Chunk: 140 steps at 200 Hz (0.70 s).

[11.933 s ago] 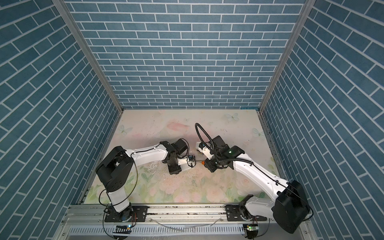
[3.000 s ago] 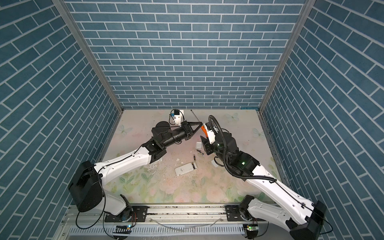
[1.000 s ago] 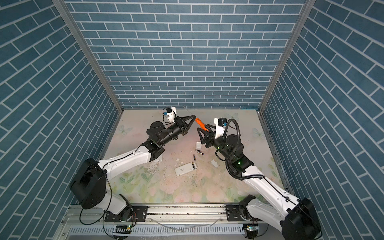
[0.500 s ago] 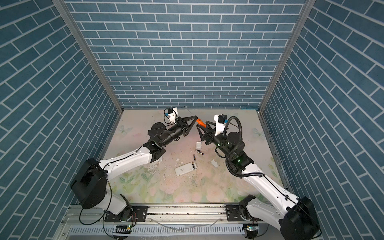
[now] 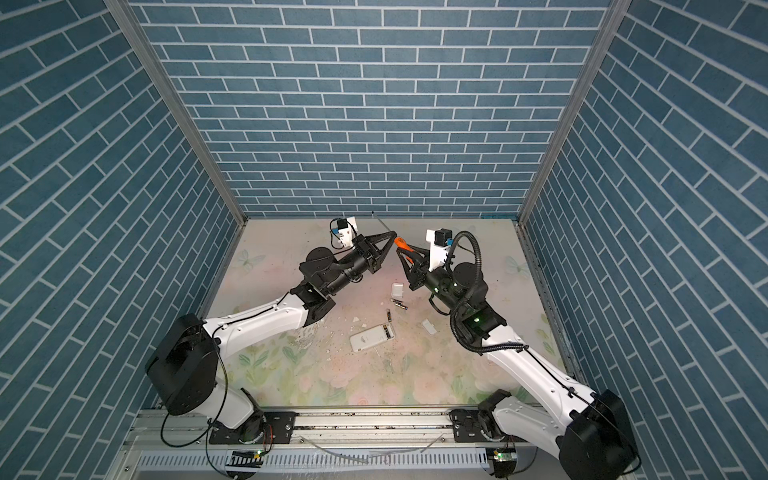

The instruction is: Unload the batteries from the remote control

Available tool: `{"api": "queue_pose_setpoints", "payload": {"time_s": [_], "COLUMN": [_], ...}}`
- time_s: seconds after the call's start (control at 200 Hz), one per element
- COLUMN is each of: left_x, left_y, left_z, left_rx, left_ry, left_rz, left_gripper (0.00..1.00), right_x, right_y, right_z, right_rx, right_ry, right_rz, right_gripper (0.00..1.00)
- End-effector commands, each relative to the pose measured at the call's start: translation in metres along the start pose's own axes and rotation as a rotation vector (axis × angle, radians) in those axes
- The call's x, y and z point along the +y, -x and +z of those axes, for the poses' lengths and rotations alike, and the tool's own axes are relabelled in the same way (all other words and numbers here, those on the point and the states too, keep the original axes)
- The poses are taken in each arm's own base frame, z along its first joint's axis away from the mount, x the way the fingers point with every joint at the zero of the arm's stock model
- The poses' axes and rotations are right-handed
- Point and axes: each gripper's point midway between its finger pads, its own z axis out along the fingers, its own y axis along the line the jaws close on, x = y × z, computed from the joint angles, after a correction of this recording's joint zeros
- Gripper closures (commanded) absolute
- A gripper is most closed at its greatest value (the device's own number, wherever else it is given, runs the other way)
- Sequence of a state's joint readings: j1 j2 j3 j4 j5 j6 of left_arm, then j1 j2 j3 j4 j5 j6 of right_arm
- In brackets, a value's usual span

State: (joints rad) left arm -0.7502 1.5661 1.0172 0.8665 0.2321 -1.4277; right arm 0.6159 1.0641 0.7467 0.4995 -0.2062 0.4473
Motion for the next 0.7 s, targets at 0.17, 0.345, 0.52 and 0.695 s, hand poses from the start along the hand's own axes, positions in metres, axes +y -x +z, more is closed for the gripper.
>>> {"api": "queue_pose_setpoints", "payload": {"time_s": [0.17, 0.345, 0.52, 0.695], "left_x": [0.014, 0.030, 0.044, 0.076], "left_y": [-0.030, -0.009, 0.007, 0.003], "left_z": [-0.010, -0.031, -0.067, -0.124], "left_rx": [0.098, 0.043, 0.009, 0.071], "left_ry": [0.022, 0.122, 0.263, 0.516], "left_rz": [0.034, 0.127, 0.238, 0.300], "left_gripper": [1.00, 0.70, 0.46, 0.46], "right_x": [0.009, 0.000, -0.008, -0.005], "right_y": [0.044, 0.044, 0.036, 0.015], "right_z": [-0.009, -0.023, -0.050, -0.083], "right_rx": [-0.056, 0.106, 0.368, 0.676], "right_ry": [-0.034, -0.151, -0.247, -0.262], "right_rz": [-0.052, -0.111, -0.173, -0.181], "right_gripper": [1.00, 1.00, 1.00, 1.00]}}
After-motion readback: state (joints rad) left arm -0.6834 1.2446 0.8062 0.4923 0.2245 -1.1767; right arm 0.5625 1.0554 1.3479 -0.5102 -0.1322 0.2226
